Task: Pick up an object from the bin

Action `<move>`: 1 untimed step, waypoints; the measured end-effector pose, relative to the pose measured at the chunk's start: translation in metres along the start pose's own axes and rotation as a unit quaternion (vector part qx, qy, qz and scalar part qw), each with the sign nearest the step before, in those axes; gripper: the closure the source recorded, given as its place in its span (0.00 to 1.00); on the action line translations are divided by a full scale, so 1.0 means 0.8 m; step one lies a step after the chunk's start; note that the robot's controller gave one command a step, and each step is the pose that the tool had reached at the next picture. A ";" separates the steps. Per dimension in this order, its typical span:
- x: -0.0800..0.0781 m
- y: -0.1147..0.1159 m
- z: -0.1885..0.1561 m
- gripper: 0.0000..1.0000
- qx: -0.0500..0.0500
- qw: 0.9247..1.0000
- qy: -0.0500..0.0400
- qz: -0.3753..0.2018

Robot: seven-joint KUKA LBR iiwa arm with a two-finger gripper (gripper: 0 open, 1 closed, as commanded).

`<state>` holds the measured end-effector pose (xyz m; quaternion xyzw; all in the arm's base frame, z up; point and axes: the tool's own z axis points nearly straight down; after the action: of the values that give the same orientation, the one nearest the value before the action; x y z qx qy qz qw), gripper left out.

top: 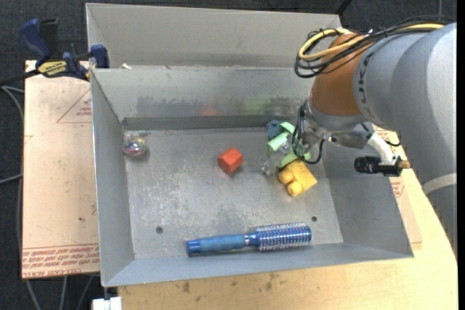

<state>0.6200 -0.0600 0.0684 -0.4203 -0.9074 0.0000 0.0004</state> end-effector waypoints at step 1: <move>0.000 0.001 -0.001 0.00 -0.001 1.000 -0.001 -0.002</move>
Offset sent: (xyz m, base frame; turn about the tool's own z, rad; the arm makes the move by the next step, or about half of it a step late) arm 0.0000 0.0000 0.0000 0.0000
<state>0.6208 -0.0595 0.0689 -0.4184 -0.9083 -0.0001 -0.0007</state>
